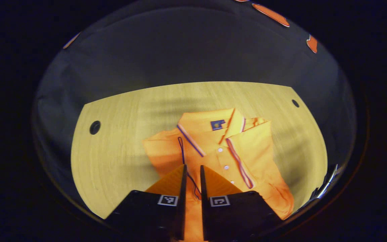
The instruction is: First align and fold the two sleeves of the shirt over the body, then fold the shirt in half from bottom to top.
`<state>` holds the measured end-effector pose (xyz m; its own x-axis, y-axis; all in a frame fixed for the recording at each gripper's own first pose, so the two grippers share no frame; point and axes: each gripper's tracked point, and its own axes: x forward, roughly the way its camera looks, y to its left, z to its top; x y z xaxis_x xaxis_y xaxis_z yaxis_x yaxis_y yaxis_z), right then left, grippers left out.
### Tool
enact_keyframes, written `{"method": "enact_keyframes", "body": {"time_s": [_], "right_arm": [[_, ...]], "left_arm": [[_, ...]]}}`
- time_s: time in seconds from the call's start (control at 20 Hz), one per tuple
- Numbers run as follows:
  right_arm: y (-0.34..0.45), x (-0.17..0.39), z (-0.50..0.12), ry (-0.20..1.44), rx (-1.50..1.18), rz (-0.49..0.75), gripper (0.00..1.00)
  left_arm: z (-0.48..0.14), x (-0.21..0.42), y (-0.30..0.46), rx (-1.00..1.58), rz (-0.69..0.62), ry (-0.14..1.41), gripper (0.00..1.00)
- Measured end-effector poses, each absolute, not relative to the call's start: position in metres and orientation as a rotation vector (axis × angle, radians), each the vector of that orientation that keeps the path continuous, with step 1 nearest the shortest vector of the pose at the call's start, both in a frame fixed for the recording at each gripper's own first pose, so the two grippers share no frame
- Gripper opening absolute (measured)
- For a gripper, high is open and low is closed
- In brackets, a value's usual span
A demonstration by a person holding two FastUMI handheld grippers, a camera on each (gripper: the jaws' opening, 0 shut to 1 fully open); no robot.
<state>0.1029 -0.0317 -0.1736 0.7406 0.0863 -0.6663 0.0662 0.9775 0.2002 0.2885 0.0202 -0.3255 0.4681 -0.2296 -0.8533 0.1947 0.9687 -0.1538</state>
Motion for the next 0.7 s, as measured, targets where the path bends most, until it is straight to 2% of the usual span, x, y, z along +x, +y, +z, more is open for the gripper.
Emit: {"method": "enact_keyframes", "body": {"time_s": [0.05, 0.2, 0.25, 0.35, 0.45, 0.5, 0.7], "right_arm": [[-0.034, 0.101, -0.174, 0.74, 0.218, 0.008, 0.99], [-0.042, 0.1, -0.173, 0.732, 0.219, 0.002, 0.99], [-0.042, 0.1, -0.172, 0.724, 0.218, 0.004, 0.99], [-0.044, 0.102, -0.169, 0.715, 0.222, 0.001, 0.98], [-0.045, 0.103, -0.162, 0.687, 0.221, 0.002, 0.99], [-0.043, 0.103, -0.158, 0.666, 0.216, 0.009, 0.99], [-0.028, 0.105, -0.123, 0.504, 0.183, 0.099, 0.99]], "left_arm": [[-0.322, 0.285, -0.001, -0.084, -0.329, 1.037, 0.47], [-0.304, 0.285, -0.007, -0.057, -0.345, 0.963, 0.53], [-0.296, 0.283, -0.003, -0.042, -0.335, 0.934, 0.69], [-0.277, 0.278, 0.003, -0.03, -0.312, 0.875, 0.87], [-0.265, 0.267, 0.008, -0.032, -0.28, 0.83, 0.91], [-0.253, 0.26, 0.012, -0.038, -0.264, 0.8, 0.96], [-0.2, 0.243, 0.015, -0.026, -0.239, 0.567, 0.96]]}}
